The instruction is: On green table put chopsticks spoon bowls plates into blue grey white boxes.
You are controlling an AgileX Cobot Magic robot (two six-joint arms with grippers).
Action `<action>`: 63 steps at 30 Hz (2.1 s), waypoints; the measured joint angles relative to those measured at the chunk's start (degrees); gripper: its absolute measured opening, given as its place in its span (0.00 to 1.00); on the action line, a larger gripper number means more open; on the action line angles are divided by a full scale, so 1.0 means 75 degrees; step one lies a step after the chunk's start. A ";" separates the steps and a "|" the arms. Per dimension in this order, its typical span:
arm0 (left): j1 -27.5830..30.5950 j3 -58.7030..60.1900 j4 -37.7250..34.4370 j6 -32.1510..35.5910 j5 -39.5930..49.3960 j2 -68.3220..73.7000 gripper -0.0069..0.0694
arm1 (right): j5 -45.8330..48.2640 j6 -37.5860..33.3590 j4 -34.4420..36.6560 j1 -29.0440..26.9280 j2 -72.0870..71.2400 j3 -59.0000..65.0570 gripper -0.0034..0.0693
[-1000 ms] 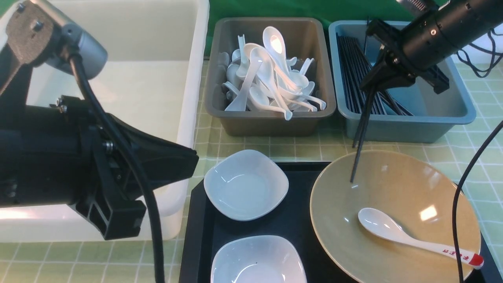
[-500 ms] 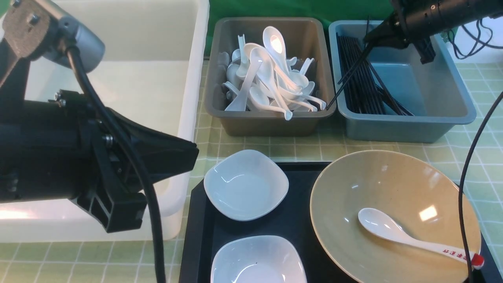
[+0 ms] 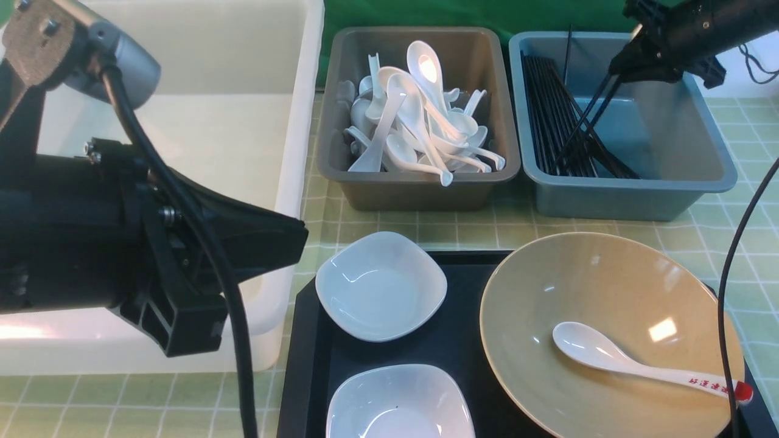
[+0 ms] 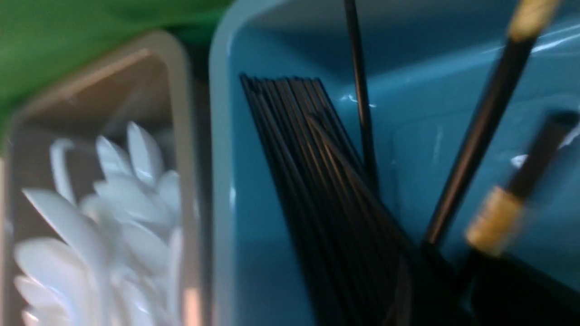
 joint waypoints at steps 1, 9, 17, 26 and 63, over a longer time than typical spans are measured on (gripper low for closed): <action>0.0000 0.0000 0.0000 0.0000 0.0000 0.0000 0.09 | 0.0035 -0.0172 -0.0013 0.0028 0.0000 0.0000 0.38; 0.0000 0.0000 0.0000 -0.0025 -0.0015 0.0000 0.09 | 0.0659 -0.0434 -0.0077 0.0268 -0.0030 0.0000 0.68; 0.0000 0.0000 0.0000 -0.0025 0.0109 0.0000 0.09 | 0.1411 -0.0530 -0.0904 0.0268 -0.1156 0.0000 0.73; 0.0000 -0.0601 0.0017 -0.0035 0.0543 0.0000 0.09 | 0.2043 -0.1121 -0.0606 0.0592 -0.3456 0.0936 0.73; 0.0000 -0.0779 0.0115 -0.0033 0.1478 -0.1218 0.09 | 0.1388 -0.3769 -0.5289 0.4049 -0.4727 0.8662 0.47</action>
